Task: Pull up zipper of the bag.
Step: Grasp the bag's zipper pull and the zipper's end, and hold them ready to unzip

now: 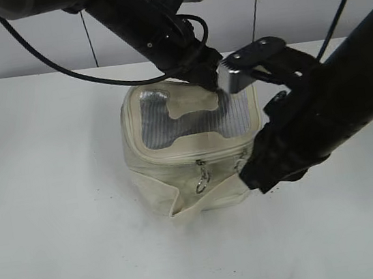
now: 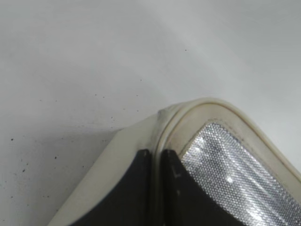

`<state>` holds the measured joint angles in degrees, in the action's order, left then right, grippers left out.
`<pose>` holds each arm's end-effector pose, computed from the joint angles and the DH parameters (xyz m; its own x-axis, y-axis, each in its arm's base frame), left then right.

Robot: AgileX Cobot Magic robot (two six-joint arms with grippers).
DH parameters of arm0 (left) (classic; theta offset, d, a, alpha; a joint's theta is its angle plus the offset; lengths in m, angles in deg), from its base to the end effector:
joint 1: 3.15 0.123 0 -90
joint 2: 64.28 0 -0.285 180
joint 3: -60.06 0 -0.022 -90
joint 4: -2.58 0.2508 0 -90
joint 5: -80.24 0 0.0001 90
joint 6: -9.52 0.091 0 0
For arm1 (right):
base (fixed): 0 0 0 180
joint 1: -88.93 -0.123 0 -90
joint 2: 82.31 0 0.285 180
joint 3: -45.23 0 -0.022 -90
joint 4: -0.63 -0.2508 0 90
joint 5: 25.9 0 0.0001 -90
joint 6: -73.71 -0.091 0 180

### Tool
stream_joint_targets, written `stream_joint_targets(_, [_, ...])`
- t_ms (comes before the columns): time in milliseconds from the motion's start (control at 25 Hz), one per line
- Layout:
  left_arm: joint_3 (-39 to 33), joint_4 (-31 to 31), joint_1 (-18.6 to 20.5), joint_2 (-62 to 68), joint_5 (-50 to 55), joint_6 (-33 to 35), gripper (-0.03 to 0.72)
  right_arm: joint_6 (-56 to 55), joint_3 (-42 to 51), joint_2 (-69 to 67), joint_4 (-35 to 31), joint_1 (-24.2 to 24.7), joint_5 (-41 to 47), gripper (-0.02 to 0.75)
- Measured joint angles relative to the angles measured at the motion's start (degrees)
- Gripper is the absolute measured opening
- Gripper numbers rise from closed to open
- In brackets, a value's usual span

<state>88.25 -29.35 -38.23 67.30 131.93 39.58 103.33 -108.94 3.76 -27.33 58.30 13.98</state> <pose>0.3702 -0.3062 0.2275 -0.5959 0.5912 -0.5434 0.7926 0.5416 -0.2800 0.2297 0.1678 0.2225 -0.7039 -0.5607 -0.4360 -0.6875 0.6919 0.2203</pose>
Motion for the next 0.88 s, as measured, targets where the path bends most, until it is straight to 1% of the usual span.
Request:
stream_joint_targets(120, [0.00,0.00,0.00,0.00,0.00,-0.05,0.043,-0.37,0.10,-0.26,-3.34,-5.05,-4.63,-0.014])
stream_joint_targets(280, [0.00,0.07,0.00,0.00,0.06,-0.05,0.043,-0.66,-1.09,-2.65,-6.02,-10.16,-9.86,-0.012])
stream_joint_targets(360, [0.00,0.14,0.00,-0.04,0.17,-0.05,0.043,-0.77,-2.13,-3.98,-6.23,-11.44,-10.71,-0.011])
stream_joint_targets(480, [0.00,0.21,0.00,-0.04,0.17,-0.05,0.043,-1.97,-2.57,-4.55,-6.36,-11.51,-10.89,-0.008])
stream_joint_targets(560, [0.00,0.20,0.00,-0.04,0.06,-0.05,0.042,-5.02,-2.58,-4.55,-5.50,-11.33,-10.76,0.016])
stream_joint_targets(640, [0.00,0.20,0.00,-0.06,-0.13,-0.05,0.042,-10.97,-2.63,-3.93,-1.94,-11.33,-10.46,0.076])
stream_joint_targets(680, [0.00,0.25,0.00,-0.23,-0.13,-0.07,0.042,-14.65,-2.63,-3.32,0.96,-11.33,-10.41,0.130])
stream_joint_targets(760, [-0.05,0.66,0.00,-0.53,-0.04,-0.07,0.050,-21.58,-2.63,-1.95,6.59,-10.76,-10.09,0.256])
stream_joint_targets(800, [-0.05,1.17,0.00,-0.81,-0.04,-0.13,0.062,-25.06,-2.65,-1.15,9.47,-10.28,-9.71,0.333])
stream_joint_targets(880, [-0.25,2.49,-0.06,-1.76,0.14,-0.25,0.111,-30.50,-2.70,0.31,14.05,-8.98,-8.60,0.475])
